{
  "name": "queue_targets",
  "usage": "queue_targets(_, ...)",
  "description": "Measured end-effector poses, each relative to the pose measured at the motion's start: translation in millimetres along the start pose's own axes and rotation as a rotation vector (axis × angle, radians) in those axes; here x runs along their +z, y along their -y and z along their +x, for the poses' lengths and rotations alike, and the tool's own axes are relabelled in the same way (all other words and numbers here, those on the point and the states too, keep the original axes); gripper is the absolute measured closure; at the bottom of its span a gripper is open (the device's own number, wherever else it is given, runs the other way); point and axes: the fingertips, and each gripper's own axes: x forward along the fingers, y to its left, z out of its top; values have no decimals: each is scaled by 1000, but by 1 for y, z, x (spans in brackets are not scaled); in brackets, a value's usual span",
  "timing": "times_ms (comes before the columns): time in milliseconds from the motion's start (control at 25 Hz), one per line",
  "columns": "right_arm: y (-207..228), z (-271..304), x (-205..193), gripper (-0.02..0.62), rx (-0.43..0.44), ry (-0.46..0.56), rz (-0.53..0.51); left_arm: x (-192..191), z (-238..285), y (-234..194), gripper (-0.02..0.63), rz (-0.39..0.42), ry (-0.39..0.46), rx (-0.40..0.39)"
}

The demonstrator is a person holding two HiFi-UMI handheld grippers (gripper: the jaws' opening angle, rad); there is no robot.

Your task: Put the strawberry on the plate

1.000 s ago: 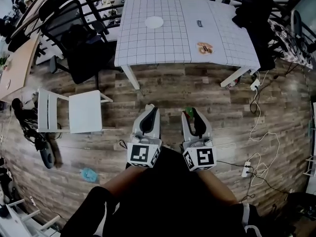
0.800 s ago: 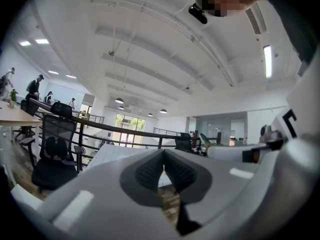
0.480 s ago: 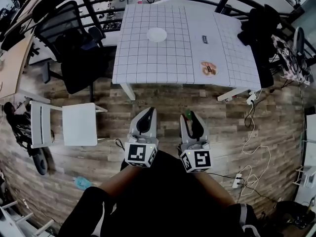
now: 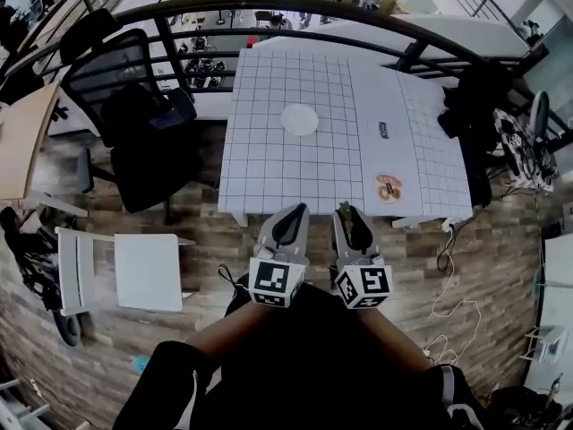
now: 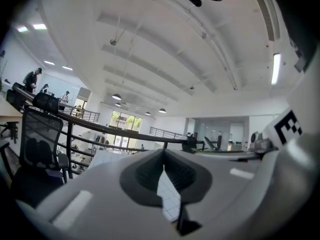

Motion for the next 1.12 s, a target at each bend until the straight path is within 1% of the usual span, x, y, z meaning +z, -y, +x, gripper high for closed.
queue_targets(160, -12, 40, 11, 462, 22, 2, 6, 16, 21, -33, 598, -7, 14, 13)
queue_targets(240, -16, 55, 11, 462, 40, -6, 12, 18, 32, -42, 598, -28, 17, 2)
queue_targets(400, -17, 82, 5, 462, 37, -23, 43, 15, 48, -54, 598, -37, 10, -27)
queue_targets(520, -20, 97, -6, 462, 36, -58, 22, 18, 50, -65, 598, -78, 50, -39)
queue_targets(600, -19, 105, -9, 462, 32, -78, 18, 25, 52, -71, 598, -86, 77, -43)
queue_targets(800, -13, 110, -1, 462, 22, -72, 19, 28, 58, -81, 598, -99, 77, -24)
queue_targets(920, -4, 105, -2, 462, -8, -71, 27, 20, 66, -82, 598, -111, 62, -30)
queue_targets(1120, 15, 103, -9, 462, -54, -95, 46, 13, 74, -78, 598, -94, 35, -44)
